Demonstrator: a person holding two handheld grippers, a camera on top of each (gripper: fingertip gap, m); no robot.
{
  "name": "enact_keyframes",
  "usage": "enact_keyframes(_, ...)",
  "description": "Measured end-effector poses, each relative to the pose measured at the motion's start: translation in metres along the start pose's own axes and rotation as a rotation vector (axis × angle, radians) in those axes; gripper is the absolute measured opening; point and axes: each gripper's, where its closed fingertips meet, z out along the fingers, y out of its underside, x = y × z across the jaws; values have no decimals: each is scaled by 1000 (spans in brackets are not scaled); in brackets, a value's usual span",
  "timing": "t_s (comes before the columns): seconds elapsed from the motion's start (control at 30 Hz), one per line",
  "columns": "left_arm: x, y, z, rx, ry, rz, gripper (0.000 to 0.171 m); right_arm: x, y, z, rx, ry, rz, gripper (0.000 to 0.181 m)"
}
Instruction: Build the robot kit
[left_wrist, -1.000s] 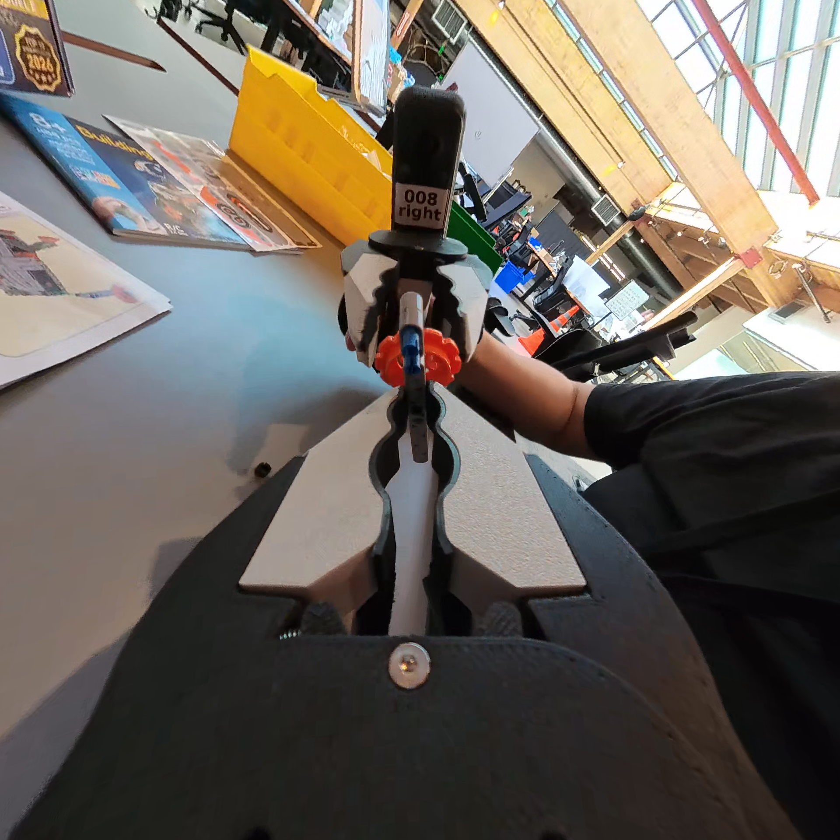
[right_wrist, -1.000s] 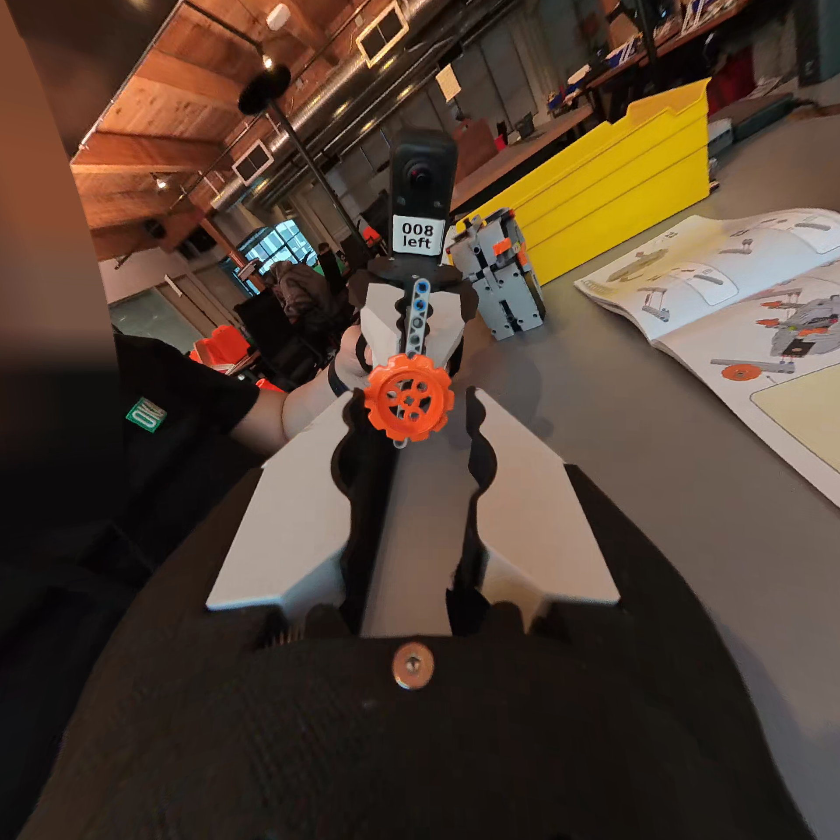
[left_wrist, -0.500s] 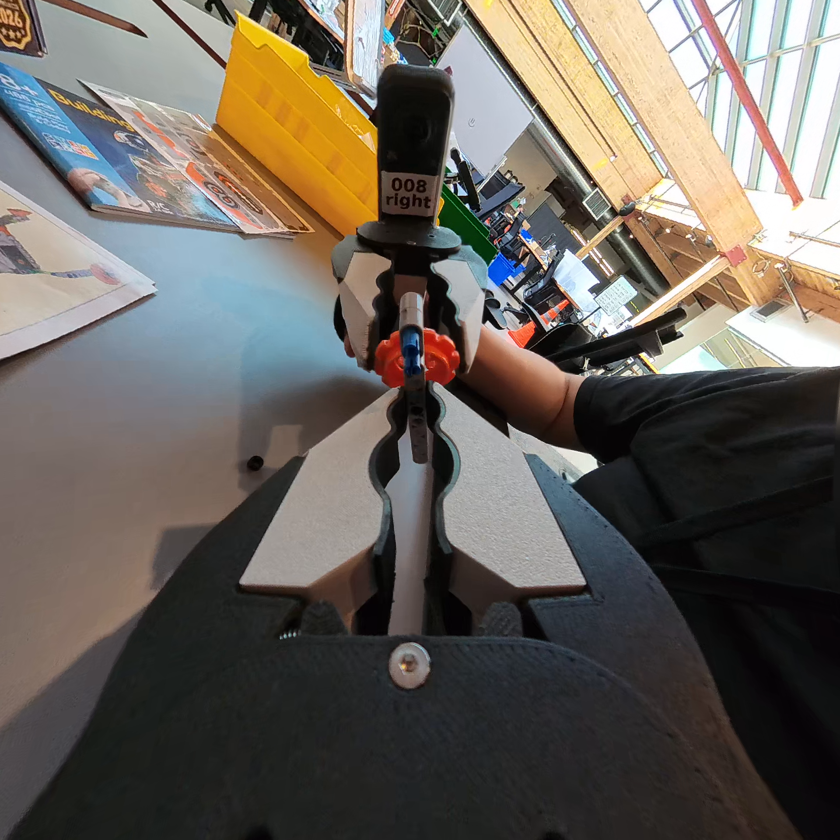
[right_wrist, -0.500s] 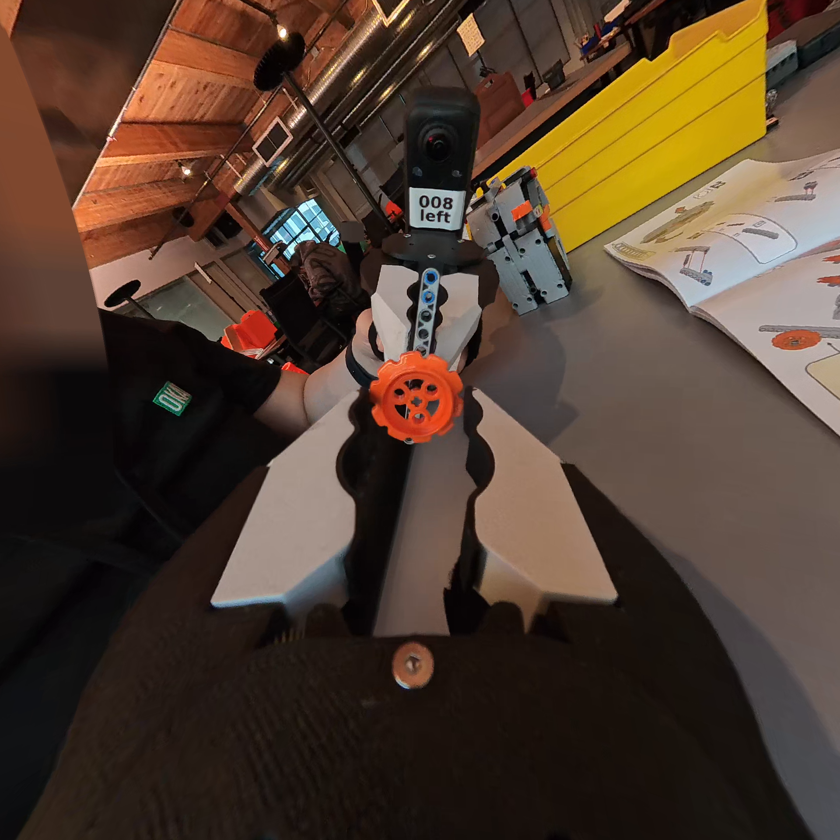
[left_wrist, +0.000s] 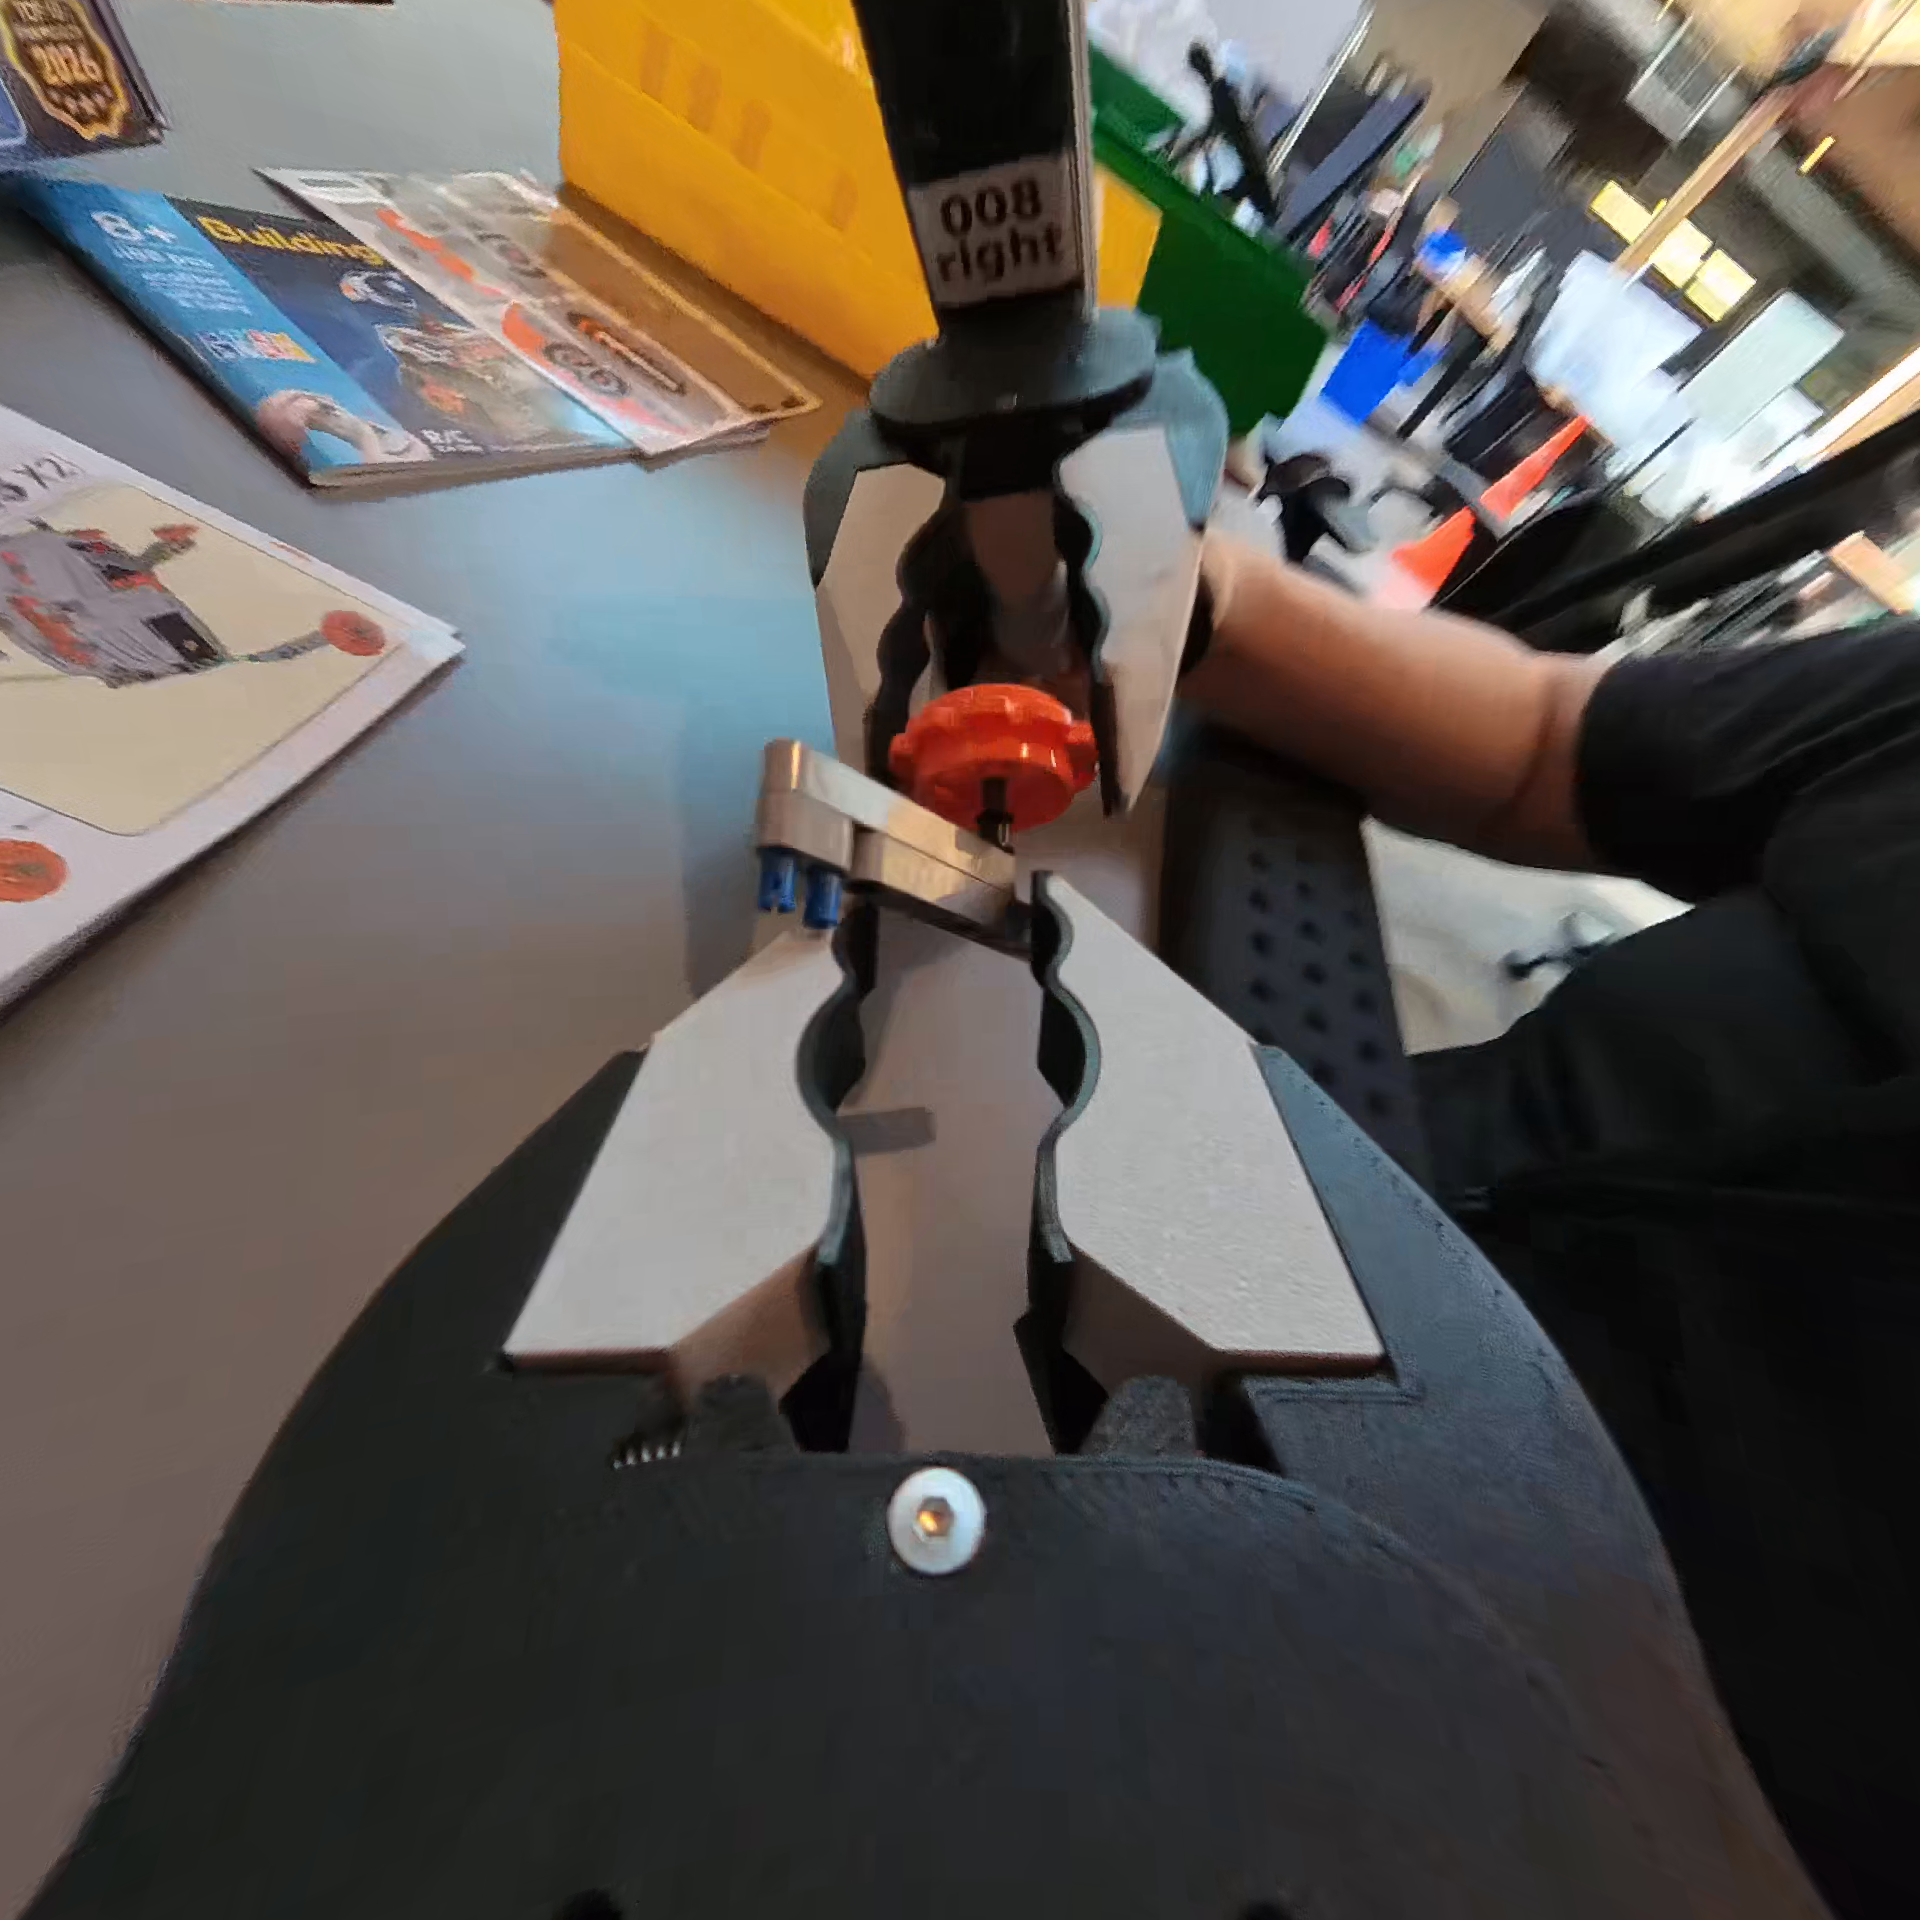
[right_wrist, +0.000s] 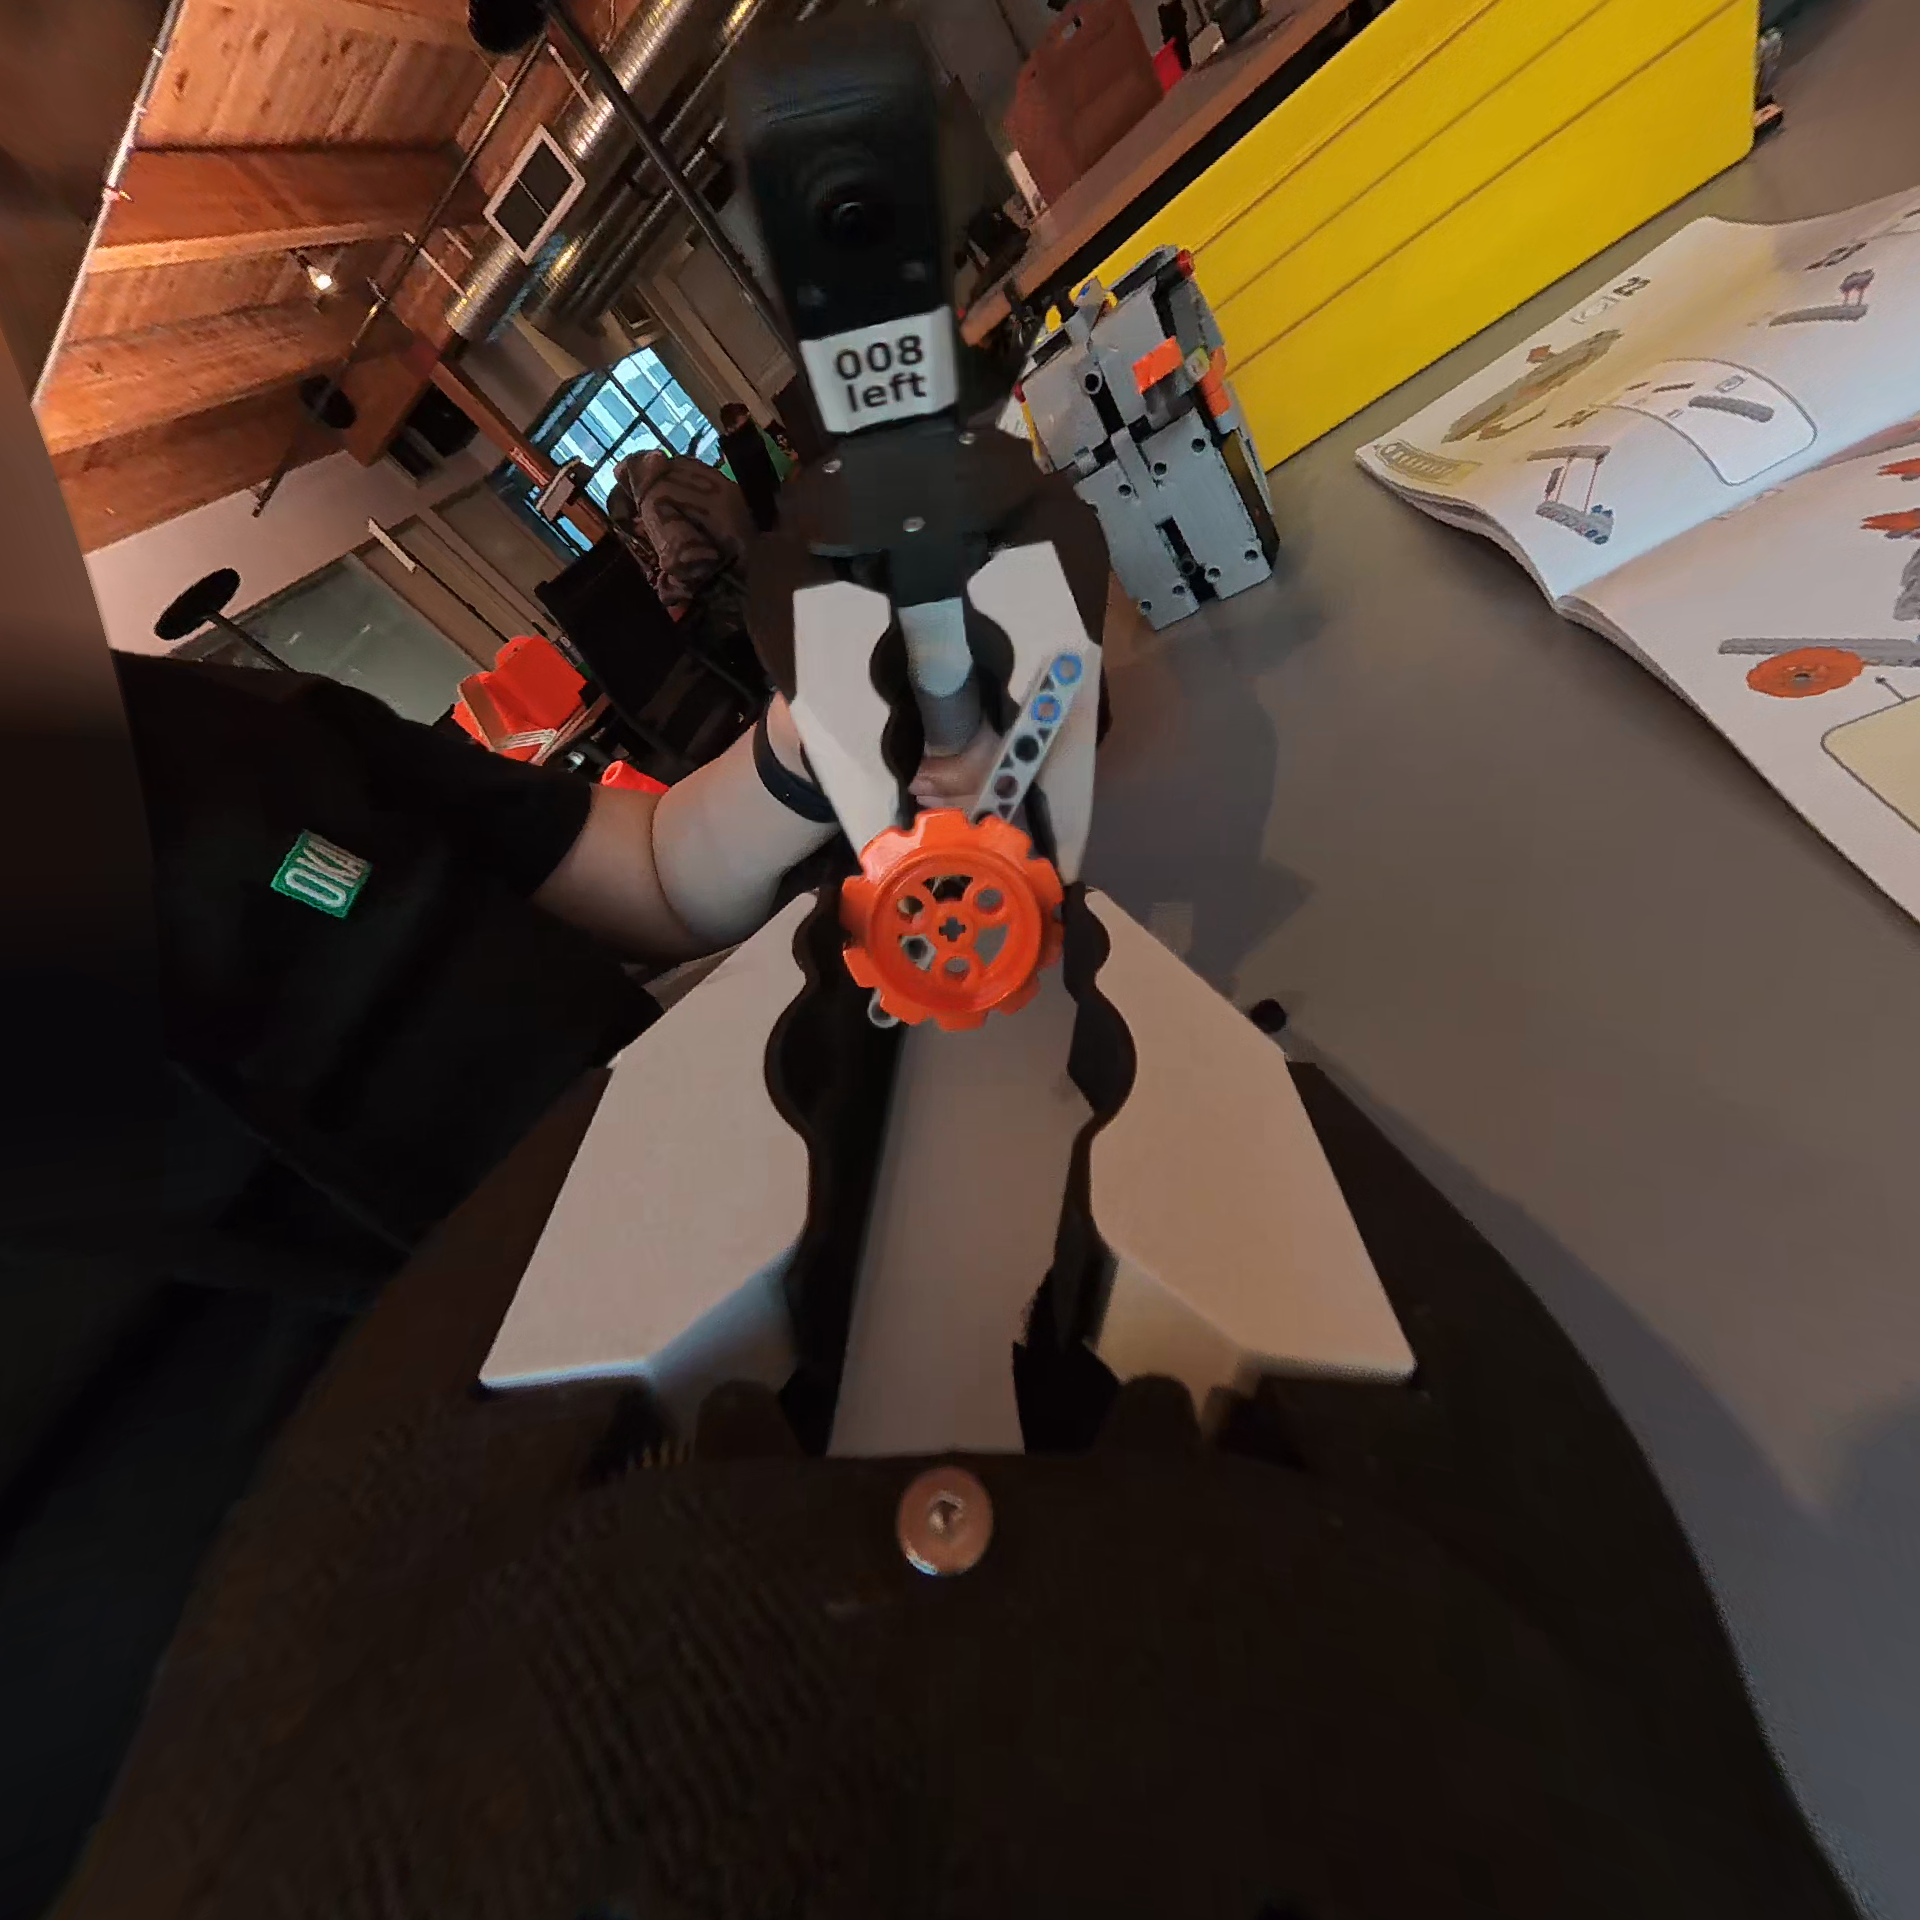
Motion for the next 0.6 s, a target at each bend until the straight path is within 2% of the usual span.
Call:
enact_keyframes(0.13,-2,16,8,-133,-143,243,41,-2,9,1,-49,-48,14,41)
enact_keyframes(0.23,-7,27,10,-225,-256,421,41,-13,9,3,-44,-111,-21,41)
enact_keyframes(0.3,-7,30,12,-258,-312,528,33,-16,11,4,-51,-117,-92,41)
enact_keyframes(0.37,-8,29,12,-268,-369,609,33,-16,15,5,-66,-106,-157,42)
enact_keyframes(0.6,-6,26,10,-258,-406,636,34,-19,7,6,-8,-125,-172,41)
